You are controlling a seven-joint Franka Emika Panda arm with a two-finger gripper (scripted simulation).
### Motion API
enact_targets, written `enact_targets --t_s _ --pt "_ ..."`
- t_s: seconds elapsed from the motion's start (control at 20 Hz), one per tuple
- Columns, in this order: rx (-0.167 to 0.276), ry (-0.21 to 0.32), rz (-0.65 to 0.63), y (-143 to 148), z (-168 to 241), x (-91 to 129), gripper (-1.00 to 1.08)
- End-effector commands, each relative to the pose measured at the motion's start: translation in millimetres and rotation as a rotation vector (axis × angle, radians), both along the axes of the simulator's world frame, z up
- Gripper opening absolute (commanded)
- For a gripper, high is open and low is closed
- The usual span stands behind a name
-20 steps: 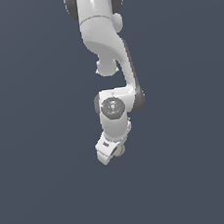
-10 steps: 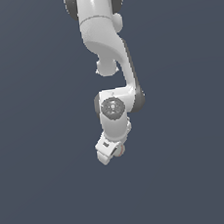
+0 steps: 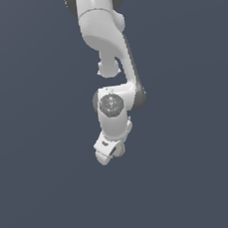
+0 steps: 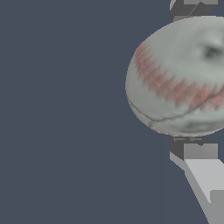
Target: Pick up the object and move it to a goal position.
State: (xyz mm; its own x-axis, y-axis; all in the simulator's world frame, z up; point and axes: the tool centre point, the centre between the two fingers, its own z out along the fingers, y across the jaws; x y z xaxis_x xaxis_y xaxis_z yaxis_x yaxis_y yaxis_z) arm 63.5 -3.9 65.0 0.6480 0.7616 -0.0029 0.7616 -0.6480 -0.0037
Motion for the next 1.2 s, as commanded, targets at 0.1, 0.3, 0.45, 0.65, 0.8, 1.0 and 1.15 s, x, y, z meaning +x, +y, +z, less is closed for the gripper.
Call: enact_targets --t_s 0.1,0.3,0.45,0.65,0.8,1.0,1.15 --pt "-0.001 -0.004 0.0 -11 27 -4 -1.0" --pt "-0.001 -0.004 0.0 -25 62 -11 -1.0" --pt "-0.001 -0.004 0.0 -38 94 -17 -1.0" --pt "0.0 -0.004 0.001 -56 139 -26 -1.0" --pt "0.0 -0.004 0.001 -70 173 -32 -1.0" --pt "0.001 -0.004 0.001 -88 218 -40 -1.0" --pt "0.001 -0.005 0.001 -101 252 -46 -1.0"
